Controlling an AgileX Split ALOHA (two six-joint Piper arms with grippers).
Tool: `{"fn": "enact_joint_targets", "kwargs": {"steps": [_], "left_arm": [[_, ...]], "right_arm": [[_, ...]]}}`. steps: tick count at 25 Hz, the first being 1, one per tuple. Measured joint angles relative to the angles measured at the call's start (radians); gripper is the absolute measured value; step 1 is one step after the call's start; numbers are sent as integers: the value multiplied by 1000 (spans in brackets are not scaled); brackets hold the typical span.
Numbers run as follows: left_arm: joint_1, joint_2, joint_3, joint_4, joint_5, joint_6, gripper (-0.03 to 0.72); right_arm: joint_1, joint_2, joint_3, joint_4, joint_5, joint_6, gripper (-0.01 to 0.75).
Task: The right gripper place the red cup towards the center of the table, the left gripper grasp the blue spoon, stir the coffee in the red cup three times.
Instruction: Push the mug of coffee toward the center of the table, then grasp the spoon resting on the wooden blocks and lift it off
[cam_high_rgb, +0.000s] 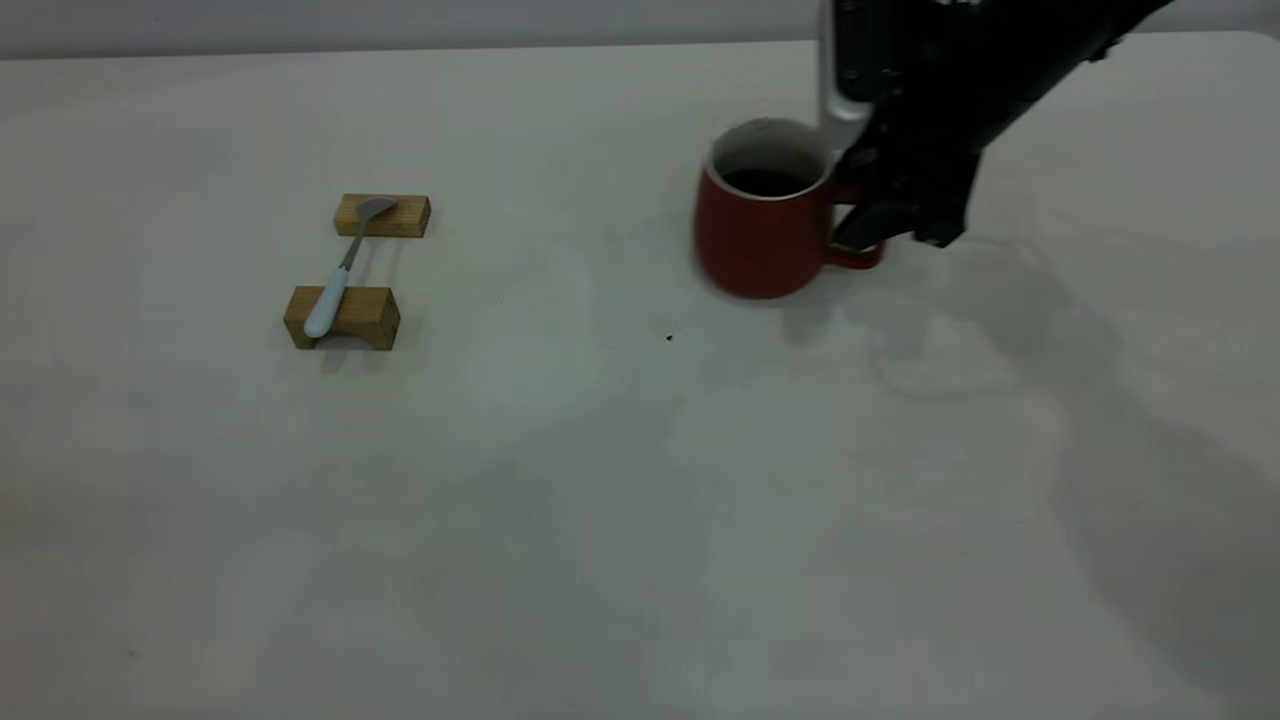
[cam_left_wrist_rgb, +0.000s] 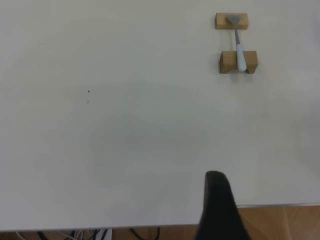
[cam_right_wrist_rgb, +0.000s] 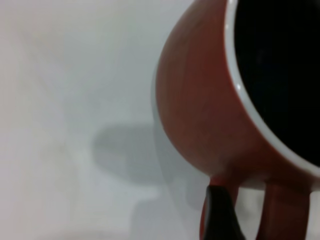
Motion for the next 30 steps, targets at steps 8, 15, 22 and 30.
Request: {"fn": "enact_joint_targets", "kwargs": {"steps": [8,15,22,30], "left_arm": [[0,0,0,0,0,0,572],[0,0,0,0,0,0,572],[0,0,0,0,0,0,572],[0,0,0,0,0,0,572]], "right_arm": [[89,1,-21,81,-4,0,510],[139,19,-65,158,-5,1,508],[81,-79,-39,76,85,207,507],[56,-406,153,-76,154,961,507]]}}
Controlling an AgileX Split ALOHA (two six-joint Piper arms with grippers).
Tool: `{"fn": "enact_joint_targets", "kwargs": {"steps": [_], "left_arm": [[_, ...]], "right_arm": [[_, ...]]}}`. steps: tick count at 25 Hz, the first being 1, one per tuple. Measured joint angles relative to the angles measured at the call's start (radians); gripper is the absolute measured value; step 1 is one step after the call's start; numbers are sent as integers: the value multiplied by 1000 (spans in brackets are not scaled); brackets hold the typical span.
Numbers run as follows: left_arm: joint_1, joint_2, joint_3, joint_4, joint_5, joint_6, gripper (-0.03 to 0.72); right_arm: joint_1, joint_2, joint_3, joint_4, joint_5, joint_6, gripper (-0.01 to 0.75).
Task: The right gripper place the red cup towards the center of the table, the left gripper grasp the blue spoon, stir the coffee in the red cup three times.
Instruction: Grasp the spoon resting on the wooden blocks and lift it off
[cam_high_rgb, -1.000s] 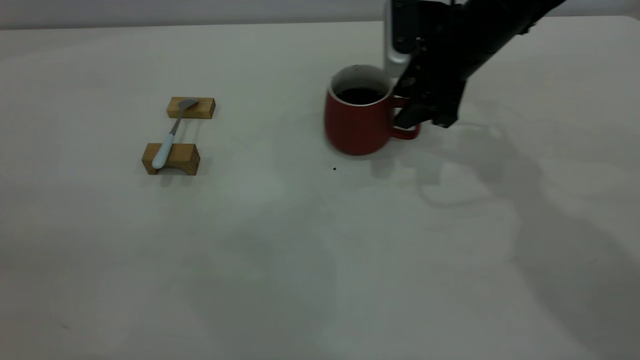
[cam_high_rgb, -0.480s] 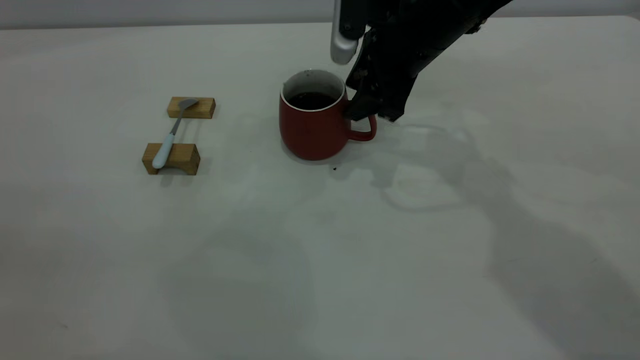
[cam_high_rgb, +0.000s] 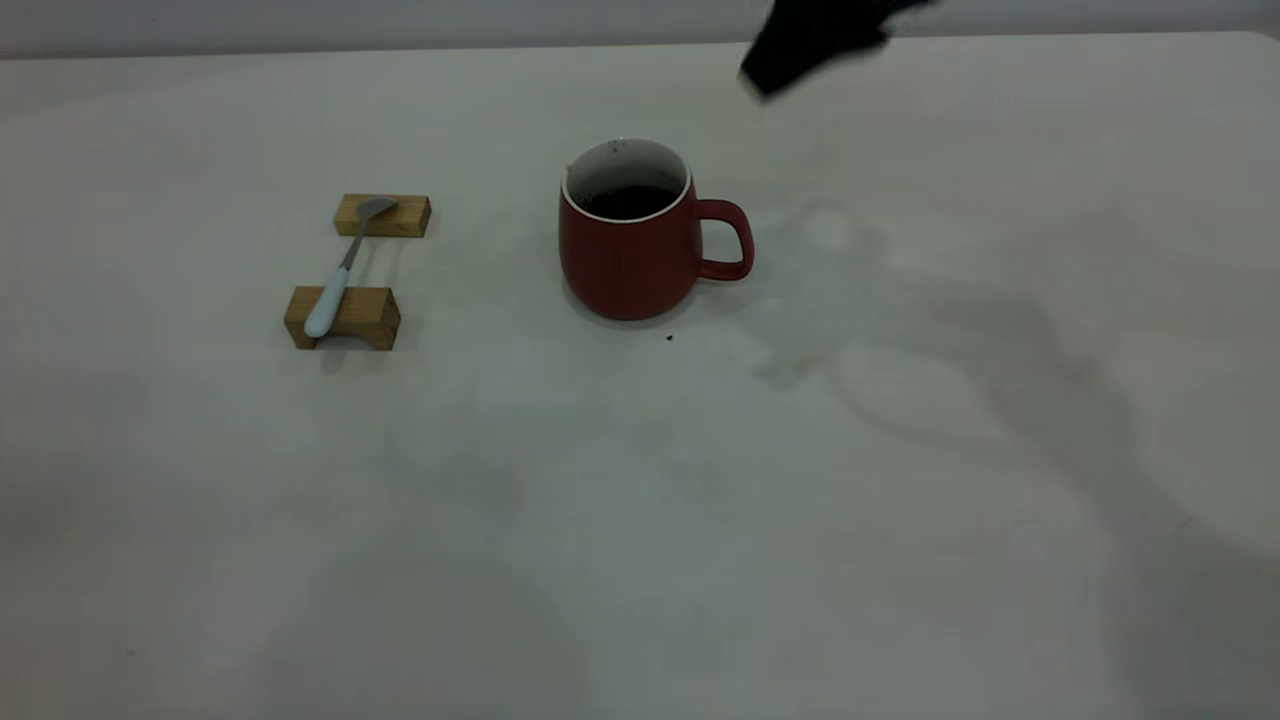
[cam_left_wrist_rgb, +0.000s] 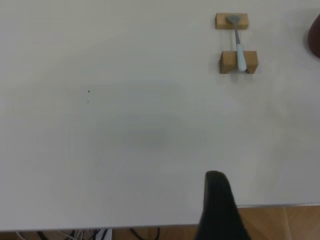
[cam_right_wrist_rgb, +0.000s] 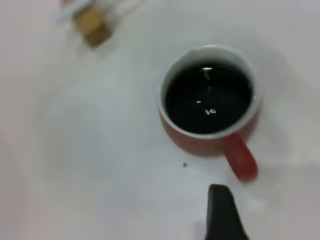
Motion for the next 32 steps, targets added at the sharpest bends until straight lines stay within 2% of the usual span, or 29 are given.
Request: {"fn": "enact_joint_targets", "kwargs": {"steps": [4,8,11,13,17,22,27,32], "left_arm": [[0,0,0,0,0,0,572],[0,0,0,0,0,0,572],[0,0,0,0,0,0,572],[0,0,0,0,0,0,572],[0,0,0,0,0,0,572],[0,0,0,0,0,0,572],[0,0,0,0,0,0,572],[0,0,0,0,0,0,572]], "right_arm": [[-12,-223,117,-315,36,469,507],[-13,-419,239,-650,179,913,507],[-13,-539,355,-876,287,1168,507],[-16,-618,447,-965,344,1270,507],[-67,-777,596,-998,397,1317,507],[-209,-1045,716,-931,446,1283,507],[-226,-1338,785,-914,553,1279,507],[-226,-1563,804,-935,553,1309,507]]}}
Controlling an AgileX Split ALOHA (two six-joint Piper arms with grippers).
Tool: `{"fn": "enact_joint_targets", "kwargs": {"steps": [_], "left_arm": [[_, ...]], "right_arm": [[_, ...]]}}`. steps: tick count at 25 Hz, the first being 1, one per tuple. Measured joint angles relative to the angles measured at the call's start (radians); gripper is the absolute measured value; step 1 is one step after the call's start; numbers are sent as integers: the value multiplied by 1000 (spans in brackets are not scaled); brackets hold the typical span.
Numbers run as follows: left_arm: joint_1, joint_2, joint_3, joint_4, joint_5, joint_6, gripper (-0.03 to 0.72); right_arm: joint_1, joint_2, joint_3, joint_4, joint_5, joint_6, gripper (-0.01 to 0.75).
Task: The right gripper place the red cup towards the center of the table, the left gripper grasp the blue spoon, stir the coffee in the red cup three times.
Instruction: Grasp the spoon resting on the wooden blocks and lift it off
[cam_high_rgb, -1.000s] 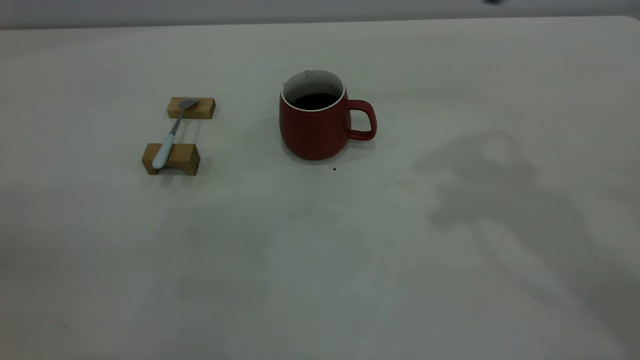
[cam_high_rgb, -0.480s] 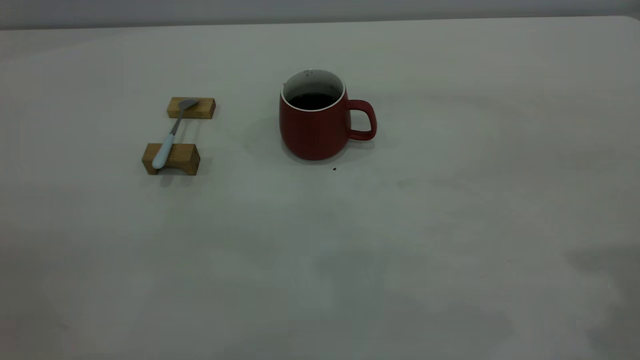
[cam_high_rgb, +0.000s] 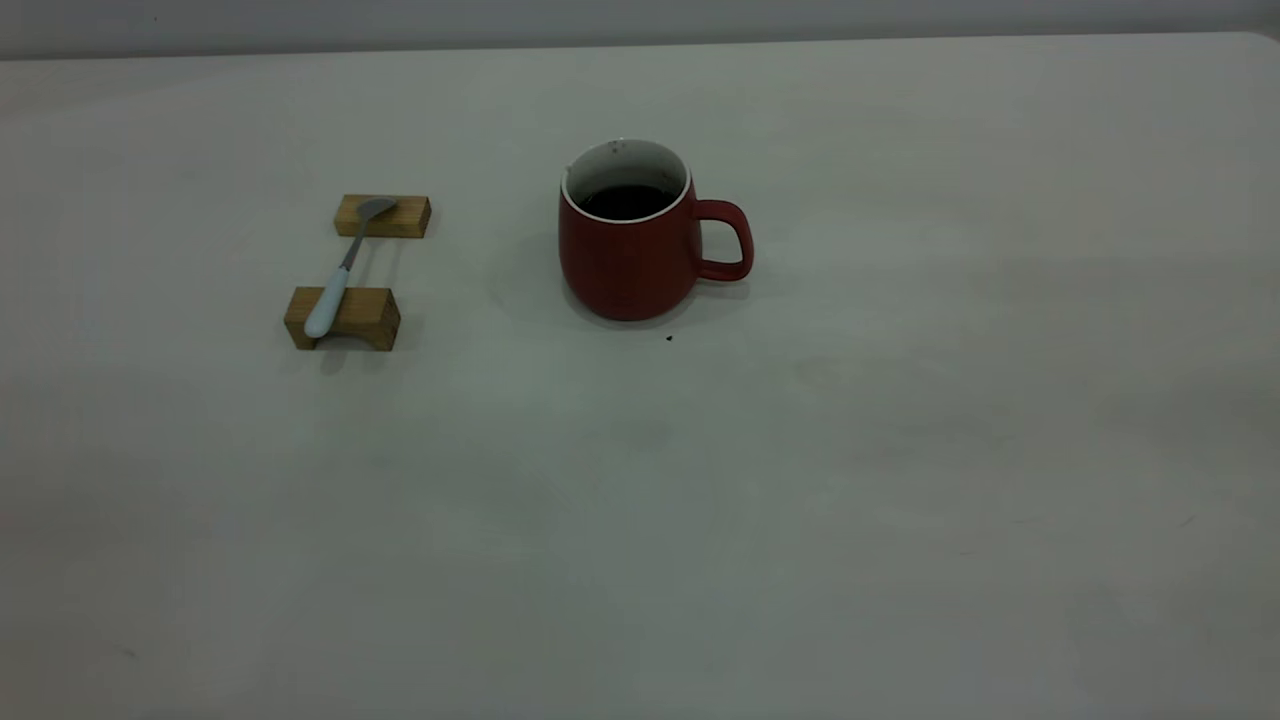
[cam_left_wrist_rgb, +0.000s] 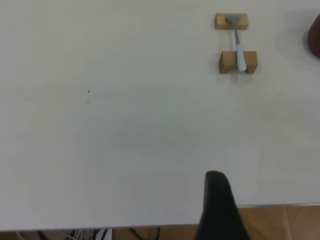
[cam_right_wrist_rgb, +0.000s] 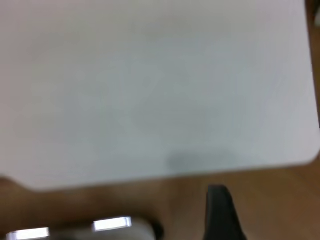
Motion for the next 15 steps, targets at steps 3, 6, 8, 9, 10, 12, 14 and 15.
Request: {"fn": "enact_joint_targets", "kwargs": {"steps": [3,6,8,9,10,12,14,15], "left_arm": [[0,0,0,0,0,0,572],[0,0,0,0,0,0,572],[0,0,0,0,0,0,572],[0,0,0,0,0,0,572],[0,0,0,0,0,0,572],[0,0,0,0,0,0,572],[0,0,0,0,0,0,572],[0,0,0,0,0,0,572]], "right_arm": [[0,-125,3,-4,-2,6,507],[0,-229,3,-7,-2,8,507],[0,-284,3,-5,0,8,507],[0,-314,3,-5,0,8,507],[0,-344,4,-5,1,8,507],[0,-398,10,-5,8,8,507],[0,-416,14,-11,20,7,503],[0,-416,16,-14,21,7,500]]}}
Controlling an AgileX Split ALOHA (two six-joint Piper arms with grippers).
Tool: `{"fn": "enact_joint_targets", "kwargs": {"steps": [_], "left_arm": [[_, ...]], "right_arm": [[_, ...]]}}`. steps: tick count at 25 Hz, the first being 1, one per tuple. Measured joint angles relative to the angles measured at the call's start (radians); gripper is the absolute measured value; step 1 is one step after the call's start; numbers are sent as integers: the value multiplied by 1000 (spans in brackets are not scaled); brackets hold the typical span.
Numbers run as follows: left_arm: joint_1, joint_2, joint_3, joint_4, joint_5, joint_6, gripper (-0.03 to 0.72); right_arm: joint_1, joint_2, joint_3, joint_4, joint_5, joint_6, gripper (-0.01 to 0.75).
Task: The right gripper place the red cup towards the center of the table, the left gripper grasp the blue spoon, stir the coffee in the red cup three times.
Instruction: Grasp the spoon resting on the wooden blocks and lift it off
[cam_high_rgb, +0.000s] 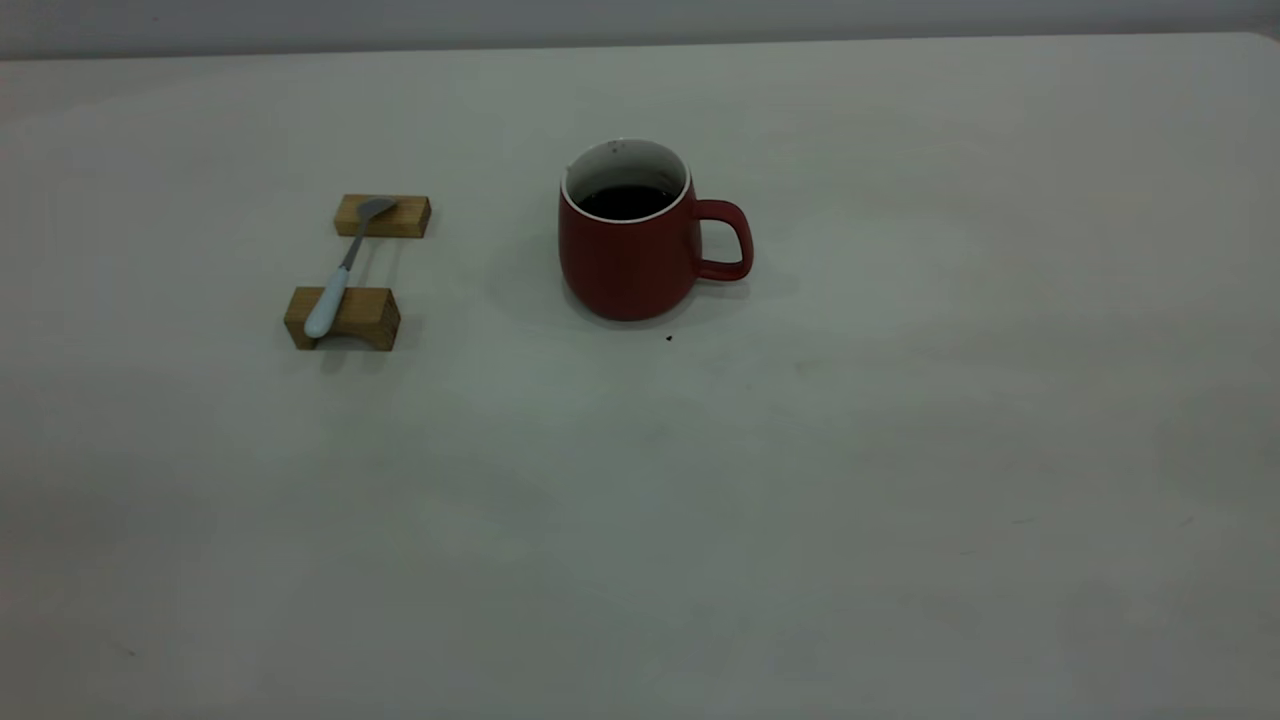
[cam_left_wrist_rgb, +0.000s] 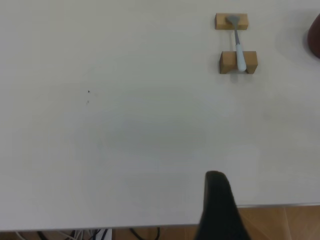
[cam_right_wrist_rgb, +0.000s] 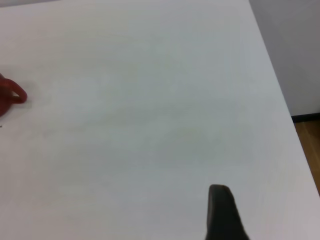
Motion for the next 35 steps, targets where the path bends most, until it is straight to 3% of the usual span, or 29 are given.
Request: {"fn": "enact_joint_targets", "kwargs": {"steps": [16,29,35], "left_arm": [[0,0,0,0,0,0,572],[0,3,-2,3,-3,-44,572],[0,191,-54,21,-131,-132,572]], "right_arm": [[0,-4,4,0,1,-2,443],[0,-4,4,0,1,-2,439],[0,-4,4,0,1,-2,439]]}}
